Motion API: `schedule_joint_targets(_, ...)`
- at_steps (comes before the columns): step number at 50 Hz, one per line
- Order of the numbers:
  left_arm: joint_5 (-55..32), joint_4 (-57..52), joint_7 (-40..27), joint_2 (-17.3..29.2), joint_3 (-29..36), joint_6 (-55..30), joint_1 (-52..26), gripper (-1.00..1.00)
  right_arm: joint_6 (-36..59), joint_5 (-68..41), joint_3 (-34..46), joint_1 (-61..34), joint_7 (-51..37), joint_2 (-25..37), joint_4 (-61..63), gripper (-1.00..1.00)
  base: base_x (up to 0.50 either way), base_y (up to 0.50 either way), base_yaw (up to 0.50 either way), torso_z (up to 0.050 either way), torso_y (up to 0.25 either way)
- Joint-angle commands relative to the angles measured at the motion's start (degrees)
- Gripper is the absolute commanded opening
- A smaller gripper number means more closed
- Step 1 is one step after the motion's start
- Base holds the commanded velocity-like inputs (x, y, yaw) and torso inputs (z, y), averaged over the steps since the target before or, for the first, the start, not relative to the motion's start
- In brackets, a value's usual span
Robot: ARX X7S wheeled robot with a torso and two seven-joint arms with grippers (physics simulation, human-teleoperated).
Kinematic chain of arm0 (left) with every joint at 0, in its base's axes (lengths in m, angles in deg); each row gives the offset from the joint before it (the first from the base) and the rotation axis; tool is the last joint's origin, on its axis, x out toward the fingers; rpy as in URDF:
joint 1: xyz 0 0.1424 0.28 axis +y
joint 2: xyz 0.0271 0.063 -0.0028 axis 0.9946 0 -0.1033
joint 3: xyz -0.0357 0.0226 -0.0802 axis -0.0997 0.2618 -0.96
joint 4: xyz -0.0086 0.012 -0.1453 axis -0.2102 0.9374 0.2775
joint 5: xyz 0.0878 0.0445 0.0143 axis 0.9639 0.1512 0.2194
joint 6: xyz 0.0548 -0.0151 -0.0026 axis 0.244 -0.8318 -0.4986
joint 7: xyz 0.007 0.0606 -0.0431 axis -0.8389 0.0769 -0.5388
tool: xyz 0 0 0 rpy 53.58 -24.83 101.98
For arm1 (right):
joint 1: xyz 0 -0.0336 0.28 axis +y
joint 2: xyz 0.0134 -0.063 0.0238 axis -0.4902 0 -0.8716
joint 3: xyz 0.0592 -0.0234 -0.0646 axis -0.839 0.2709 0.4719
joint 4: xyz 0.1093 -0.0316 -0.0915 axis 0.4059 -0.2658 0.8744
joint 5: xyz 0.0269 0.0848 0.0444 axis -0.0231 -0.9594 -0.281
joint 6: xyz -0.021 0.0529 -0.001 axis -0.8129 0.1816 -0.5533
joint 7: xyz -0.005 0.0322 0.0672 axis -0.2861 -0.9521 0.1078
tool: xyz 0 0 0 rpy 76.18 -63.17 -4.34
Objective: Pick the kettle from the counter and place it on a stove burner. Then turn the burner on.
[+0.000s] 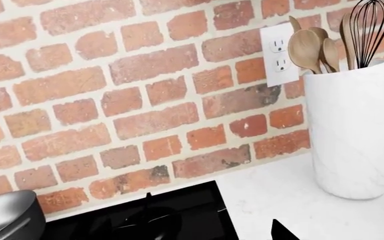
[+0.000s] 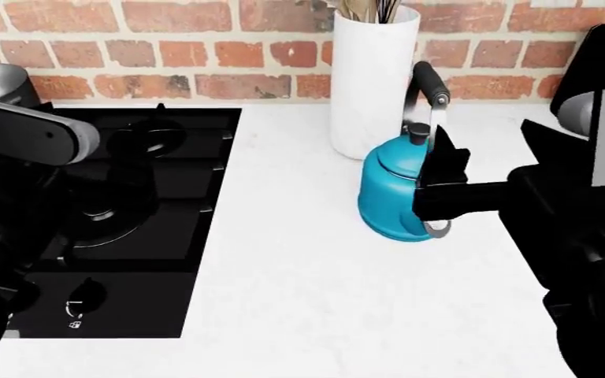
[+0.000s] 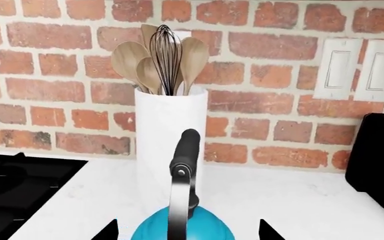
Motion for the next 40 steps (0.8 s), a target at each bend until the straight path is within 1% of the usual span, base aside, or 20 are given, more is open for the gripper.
schedule_joint_targets(1, 0.07, -0.11, 0.19, 0.44, -0.66, 0.79, 1.05, 1.0, 7.19, 0.94, 5.73, -7.52, -0.51, -8.13, -8.06, 1.0, 0.0, 0.0, 0.0, 0.0, 0.0)
schedule_joint_targets(4, 0.34, -0.11, 0.41, 0.46, -0.8, 1.21, 1.59, 1.0, 8.74, 1.96, 7.0, -9.27, 0.07, -9.93, -10.03, 1.0, 0.0, 0.0, 0.0, 0.0, 0.0)
schedule_joint_targets(12, 0.92, 0.12, 0.64, 0.58, -0.8, 1.66, 2.05, 1.0, 10.12, 5.42, 8.85, -10.65, 1.83, -12.14, -13.88, 1.0, 0.0, 0.0, 0.0, 0.0, 0.0)
schedule_joint_targets(25, 1.77, 0.54, 1.02, 0.16, 0.32, 1.68, 1.54, 1.0, 8.42, 9.41, 9.4, -10.25, 4.57, -14.26, -19.57, 1.0, 0.0, 0.0, 0.0, 0.0, 0.0)
schedule_joint_targets(40, 2.26, 0.95, 1.35, 0.15, 0.63, 2.1, 2.0, 1.0, 8.12, 10.36, 10.33, -9.93, 6.19, -16.45, -25.51, 1.0, 0.0, 0.0, 0.0, 0.0, 0.0)
